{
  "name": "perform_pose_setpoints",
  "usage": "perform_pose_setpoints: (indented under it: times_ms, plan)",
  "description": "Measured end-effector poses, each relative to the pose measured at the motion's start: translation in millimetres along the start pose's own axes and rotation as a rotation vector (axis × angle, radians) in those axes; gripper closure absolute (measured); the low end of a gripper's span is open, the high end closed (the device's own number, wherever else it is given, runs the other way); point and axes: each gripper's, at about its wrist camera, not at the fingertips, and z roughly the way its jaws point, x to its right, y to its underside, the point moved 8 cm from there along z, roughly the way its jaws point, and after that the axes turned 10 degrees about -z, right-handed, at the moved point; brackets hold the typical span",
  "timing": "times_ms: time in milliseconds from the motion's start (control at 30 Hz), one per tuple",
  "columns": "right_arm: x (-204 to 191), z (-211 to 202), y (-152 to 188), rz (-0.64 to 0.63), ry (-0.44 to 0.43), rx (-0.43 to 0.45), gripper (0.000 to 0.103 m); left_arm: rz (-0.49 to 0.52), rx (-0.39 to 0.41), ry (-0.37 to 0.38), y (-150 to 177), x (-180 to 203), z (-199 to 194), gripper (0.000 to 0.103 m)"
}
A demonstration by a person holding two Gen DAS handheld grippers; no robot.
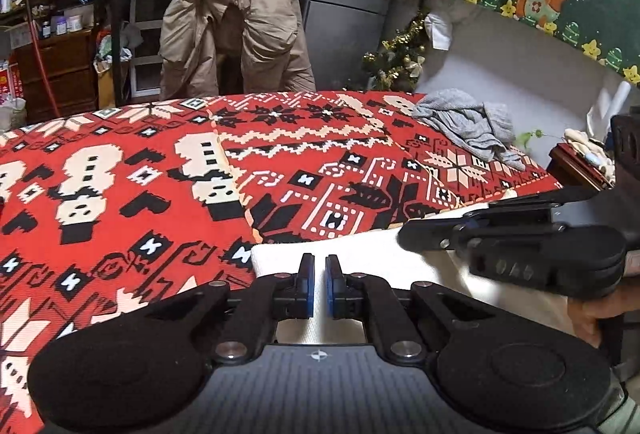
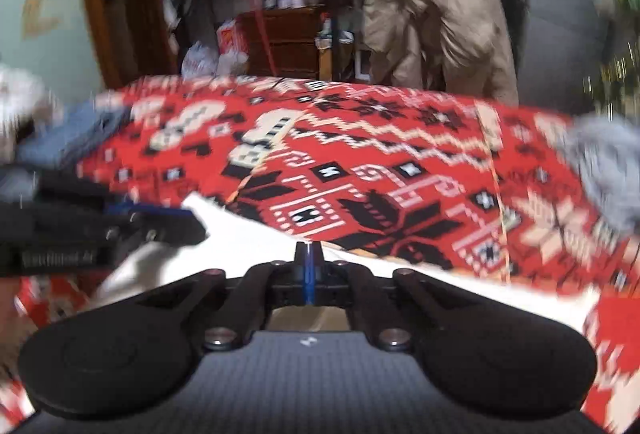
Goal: Fold clothes
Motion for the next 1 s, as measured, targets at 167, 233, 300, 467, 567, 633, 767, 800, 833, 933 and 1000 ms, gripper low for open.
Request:
perform_pose_setpoints:
  times_ms: [167,233,300,467,567,633,767,800,833,933,1000]
  plan:
    - [-11.7,-18.7,-5.8,-0.025,-0.031,0.040,0.097,-0.006,0.020,0.070,-2.4,14.3,-17.4,0.094]
    - [-20.6,-21.9,0.1,-0.045,-0.063,0.023,0.097,-0.004,-0.007,0.091,4.4,19.8,-21.1,0.094]
    - [-26.3,-19.2,12.8,-0.080,-0.062,-0.020,0.097,-0.002,-0.040,0.111,14.1,24.3,-23.6,0.094]
    - [-4.3,-25.2,25.4,-0.015,0.027,-0.036,0.094,0.028,-0.083,0.073,41.6,25.6,-32.9,0.094]
    - [1.6,-36.6,21.8,0.036,0.029,-0.011,0.094,0.018,-0.089,0.082,50.2,28.2,-43.3,0.094]
    - [-8.8,-46.6,19.3,0.039,-0.028,0.018,0.094,0.023,-0.090,0.081,55.1,30.3,-48.1,0.094]
    - [-45.1,-62.6,29.1,-0.066,-0.129,0.005,0.094,0.035,-0.104,0.092,65.5,35.1,-53.7,0.094]
    - [-53.3,-64.8,34.5,-0.091,-0.143,-0.011,0.094,0.045,-0.107,0.092,66.9,36.3,-55.2,0.094]
    - [-58.9,-65.9,42.4,-0.110,-0.146,-0.036,0.094,0.056,-0.111,0.089,68.6,37.2,-56.7,0.094]
    - [-60.8,-74.8,65.4,-0.105,-0.125,-0.083,0.095,0.076,-0.132,0.092,77.3,39.1,-63.1,0.094]
    - [-58.9,-86.0,73.0,-0.085,-0.126,-0.096,0.095,0.091,-0.142,0.095,82.9,41.0,-68.3,0.094]
